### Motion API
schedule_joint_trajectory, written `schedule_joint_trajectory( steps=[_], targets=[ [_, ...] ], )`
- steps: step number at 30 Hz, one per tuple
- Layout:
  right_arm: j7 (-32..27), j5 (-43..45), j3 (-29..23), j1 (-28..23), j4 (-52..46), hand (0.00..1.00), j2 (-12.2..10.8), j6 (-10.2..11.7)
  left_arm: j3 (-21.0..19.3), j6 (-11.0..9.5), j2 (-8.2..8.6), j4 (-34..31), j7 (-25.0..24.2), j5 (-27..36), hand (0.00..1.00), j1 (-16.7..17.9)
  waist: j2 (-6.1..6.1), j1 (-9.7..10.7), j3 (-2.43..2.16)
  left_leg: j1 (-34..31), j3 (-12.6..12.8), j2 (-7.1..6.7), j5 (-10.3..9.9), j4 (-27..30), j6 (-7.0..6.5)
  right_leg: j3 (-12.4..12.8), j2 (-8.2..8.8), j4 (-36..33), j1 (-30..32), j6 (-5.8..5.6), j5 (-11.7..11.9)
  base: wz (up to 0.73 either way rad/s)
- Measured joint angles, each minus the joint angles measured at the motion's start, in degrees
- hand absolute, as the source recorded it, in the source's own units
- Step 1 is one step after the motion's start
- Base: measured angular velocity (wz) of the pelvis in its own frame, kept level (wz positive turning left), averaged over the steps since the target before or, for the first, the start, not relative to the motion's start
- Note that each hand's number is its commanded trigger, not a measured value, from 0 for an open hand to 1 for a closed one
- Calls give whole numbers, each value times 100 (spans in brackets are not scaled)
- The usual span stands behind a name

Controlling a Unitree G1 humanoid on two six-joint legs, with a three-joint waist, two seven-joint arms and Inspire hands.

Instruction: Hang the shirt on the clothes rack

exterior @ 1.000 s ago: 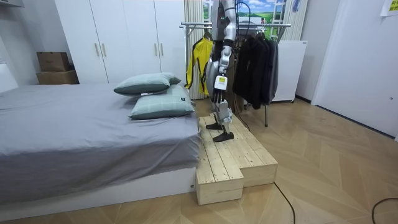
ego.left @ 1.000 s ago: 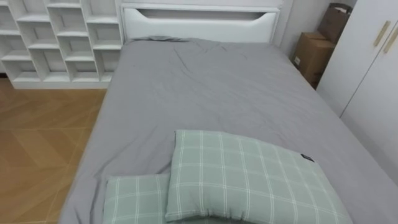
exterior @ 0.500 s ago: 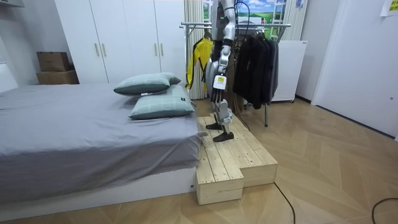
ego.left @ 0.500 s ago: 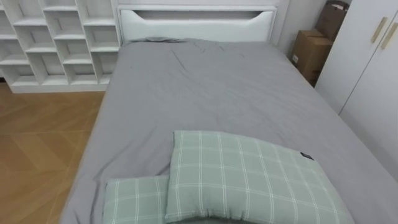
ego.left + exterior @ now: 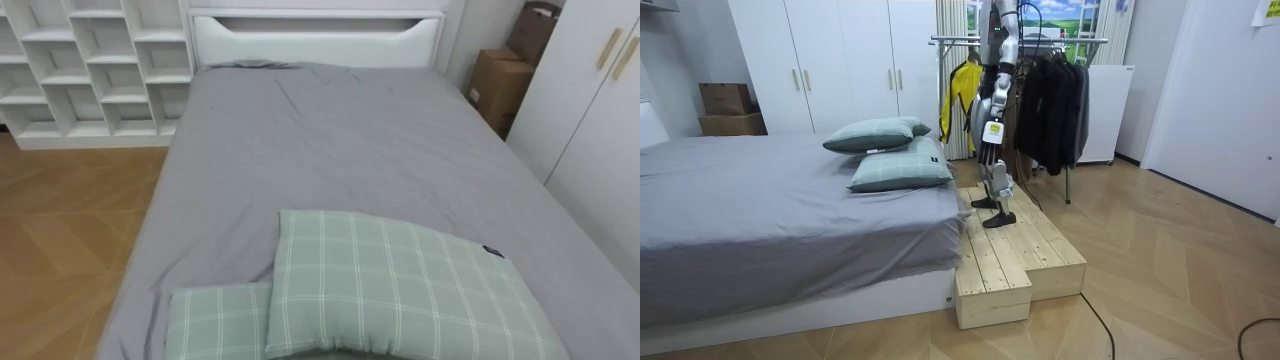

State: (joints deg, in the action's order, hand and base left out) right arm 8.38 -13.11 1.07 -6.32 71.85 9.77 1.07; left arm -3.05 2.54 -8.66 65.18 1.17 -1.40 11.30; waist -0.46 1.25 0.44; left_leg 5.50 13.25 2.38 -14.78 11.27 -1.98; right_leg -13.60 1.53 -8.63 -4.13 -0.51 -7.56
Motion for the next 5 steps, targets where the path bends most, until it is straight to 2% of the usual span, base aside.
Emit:
schedule_joint_trajectory(
  steps=[5],
  targets=[
    [59,0,-1,6,-12,0,7,-80,0,2,-33,-5,-87,2,0,0,-6,0,-11,0,0,0,0,1,0,0,0,0,0,-1,0,0]
  ],
)
